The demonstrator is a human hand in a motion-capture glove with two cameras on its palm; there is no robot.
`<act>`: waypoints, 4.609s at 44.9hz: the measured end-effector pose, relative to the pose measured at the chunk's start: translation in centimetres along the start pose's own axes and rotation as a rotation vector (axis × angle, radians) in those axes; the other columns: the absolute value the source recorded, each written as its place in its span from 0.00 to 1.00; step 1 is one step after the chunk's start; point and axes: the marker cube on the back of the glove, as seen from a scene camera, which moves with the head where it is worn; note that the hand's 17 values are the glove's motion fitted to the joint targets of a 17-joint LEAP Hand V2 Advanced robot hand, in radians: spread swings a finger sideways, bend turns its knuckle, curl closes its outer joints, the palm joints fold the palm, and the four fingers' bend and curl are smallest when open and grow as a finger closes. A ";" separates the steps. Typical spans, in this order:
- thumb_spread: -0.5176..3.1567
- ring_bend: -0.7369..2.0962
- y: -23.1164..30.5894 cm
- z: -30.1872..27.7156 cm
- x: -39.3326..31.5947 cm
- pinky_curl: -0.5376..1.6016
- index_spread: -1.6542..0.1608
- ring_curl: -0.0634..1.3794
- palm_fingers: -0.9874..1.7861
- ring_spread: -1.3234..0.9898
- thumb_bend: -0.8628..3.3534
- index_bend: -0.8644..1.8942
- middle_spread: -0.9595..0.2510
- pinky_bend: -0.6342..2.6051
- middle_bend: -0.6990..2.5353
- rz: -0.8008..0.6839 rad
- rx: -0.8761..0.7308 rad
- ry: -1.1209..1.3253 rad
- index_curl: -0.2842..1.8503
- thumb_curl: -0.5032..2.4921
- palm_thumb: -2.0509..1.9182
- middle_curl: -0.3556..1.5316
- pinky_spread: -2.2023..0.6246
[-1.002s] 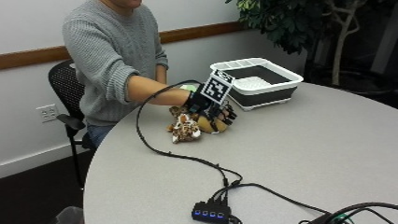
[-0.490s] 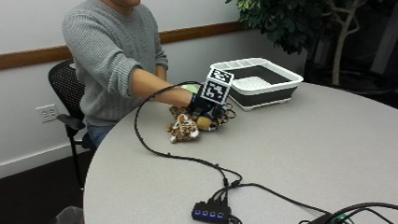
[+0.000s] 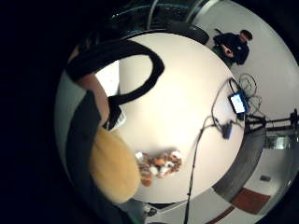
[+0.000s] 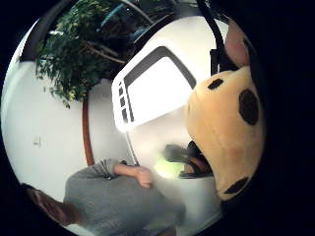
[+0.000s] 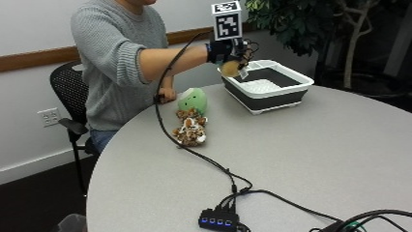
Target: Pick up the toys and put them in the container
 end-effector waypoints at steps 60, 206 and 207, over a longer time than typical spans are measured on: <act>0.49 0.32 2.3 4.1 2.2 0.41 0.72 0.33 0.26 0.52 0.20 0.35 0.66 0.46 0.25 0.007 -0.132 0.067 0.31 0.31 0.51 0.38 0.80; 0.50 0.36 12.2 2.5 1.0 0.41 0.71 0.31 0.30 0.50 0.20 0.37 0.63 0.45 0.25 -0.071 -0.058 -0.013 0.30 0.32 0.52 0.38 0.79; 0.50 0.36 12.5 2.7 0.8 0.41 0.71 0.31 0.31 0.50 0.20 0.37 0.63 0.44 0.25 -0.075 -0.060 -0.014 0.30 0.32 0.52 0.38 0.79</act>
